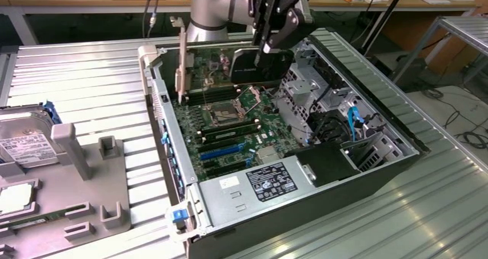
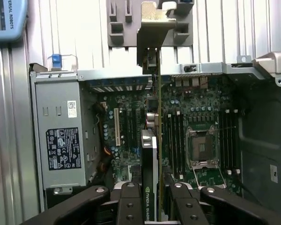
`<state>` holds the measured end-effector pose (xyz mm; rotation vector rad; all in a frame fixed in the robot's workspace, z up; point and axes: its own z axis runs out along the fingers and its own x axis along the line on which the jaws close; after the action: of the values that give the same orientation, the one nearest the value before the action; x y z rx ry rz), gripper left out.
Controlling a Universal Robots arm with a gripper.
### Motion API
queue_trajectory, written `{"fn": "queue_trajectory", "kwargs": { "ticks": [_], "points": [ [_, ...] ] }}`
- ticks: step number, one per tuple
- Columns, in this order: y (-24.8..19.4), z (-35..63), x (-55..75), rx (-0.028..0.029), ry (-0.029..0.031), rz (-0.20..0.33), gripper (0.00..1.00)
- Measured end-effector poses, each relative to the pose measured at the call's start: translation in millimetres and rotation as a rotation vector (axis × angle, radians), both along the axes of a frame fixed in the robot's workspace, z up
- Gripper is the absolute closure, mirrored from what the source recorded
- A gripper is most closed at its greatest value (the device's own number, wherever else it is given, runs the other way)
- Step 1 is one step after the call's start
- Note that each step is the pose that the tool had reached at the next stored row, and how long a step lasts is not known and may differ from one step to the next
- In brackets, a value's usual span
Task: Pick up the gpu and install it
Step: 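Insert the gpu into the slot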
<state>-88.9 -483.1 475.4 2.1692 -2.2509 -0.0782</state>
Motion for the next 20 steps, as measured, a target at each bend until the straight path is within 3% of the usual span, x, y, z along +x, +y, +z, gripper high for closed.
{"fn": "queue_trajectory", "kwargs": {
  "ticks": [5,12,20],
  "points": [
    [0.0,0.0,0.0,-0.0001,0.0000,0.062,0.73],
    [0.6,-1.5,-0.6,-0.0001,-0.0012,0.066,0.73],
    [8.7,-9.5,-0.5,-0.0006,-0.0161,0.066,0.73]
  ]
}}
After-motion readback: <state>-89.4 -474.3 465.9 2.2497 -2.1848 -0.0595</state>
